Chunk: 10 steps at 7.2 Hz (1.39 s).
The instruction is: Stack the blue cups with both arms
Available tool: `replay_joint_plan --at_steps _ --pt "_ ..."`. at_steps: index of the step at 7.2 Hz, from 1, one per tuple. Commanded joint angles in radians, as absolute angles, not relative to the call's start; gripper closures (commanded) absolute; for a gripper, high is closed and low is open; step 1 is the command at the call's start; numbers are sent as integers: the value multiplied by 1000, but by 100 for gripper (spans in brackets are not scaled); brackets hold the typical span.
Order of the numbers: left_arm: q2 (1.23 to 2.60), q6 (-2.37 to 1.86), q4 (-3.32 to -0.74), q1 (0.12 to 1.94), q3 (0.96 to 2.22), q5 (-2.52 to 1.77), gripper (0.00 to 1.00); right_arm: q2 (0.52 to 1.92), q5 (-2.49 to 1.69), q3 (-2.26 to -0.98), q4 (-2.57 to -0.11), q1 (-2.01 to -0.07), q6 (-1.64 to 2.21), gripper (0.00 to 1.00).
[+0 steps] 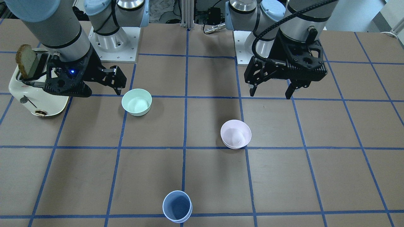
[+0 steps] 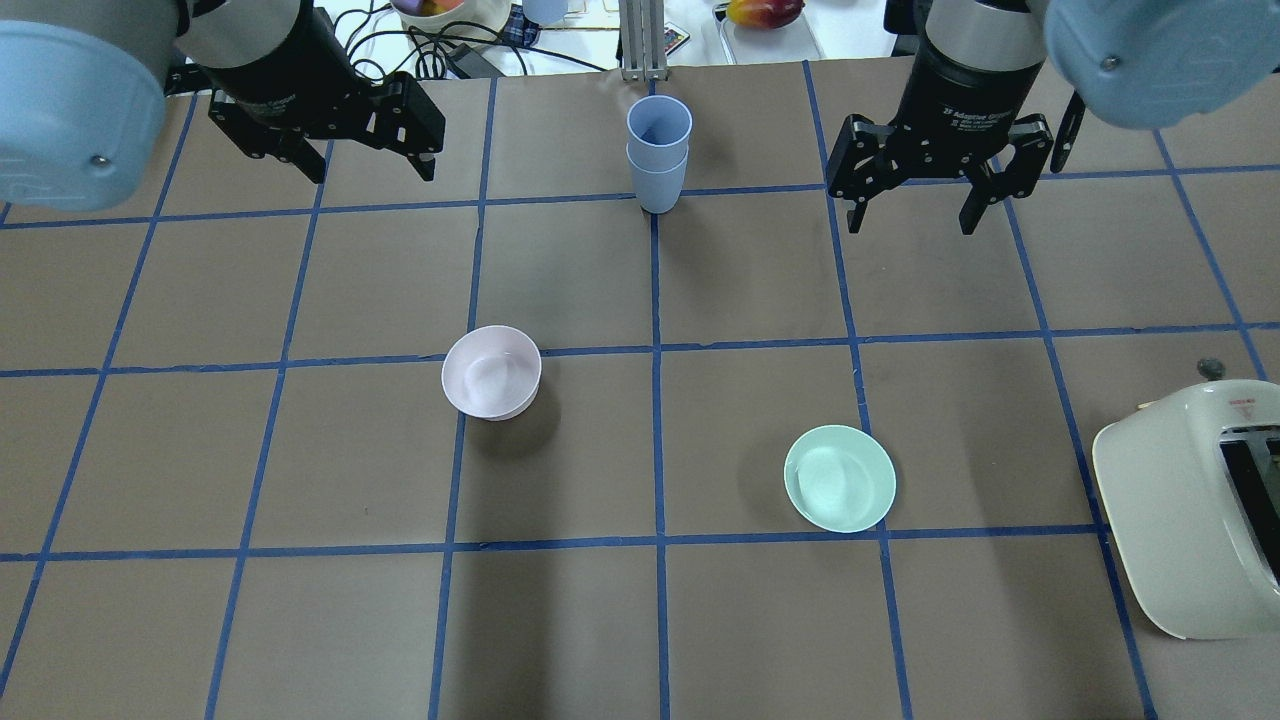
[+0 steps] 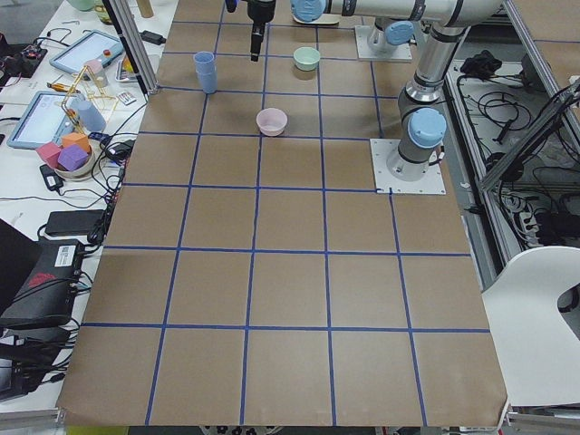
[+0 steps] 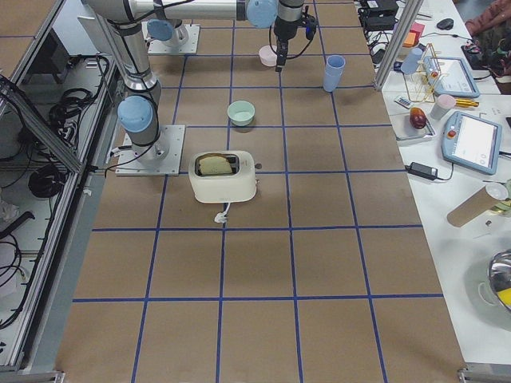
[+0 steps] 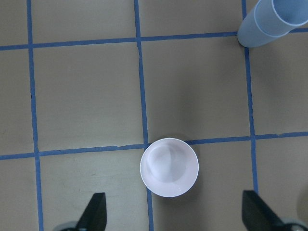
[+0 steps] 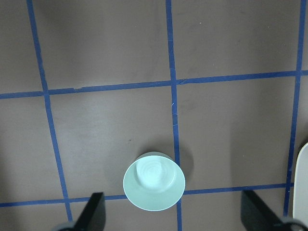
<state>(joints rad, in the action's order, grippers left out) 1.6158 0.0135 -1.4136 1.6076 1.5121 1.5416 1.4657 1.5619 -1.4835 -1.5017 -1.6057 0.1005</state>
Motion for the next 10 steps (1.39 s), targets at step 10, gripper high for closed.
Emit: replay_joint_plan --at_steps 10 --pt "1612 6 -1462 1608 1508 1554 0 1525 1566 -1511 -1505 -1605 103 0"
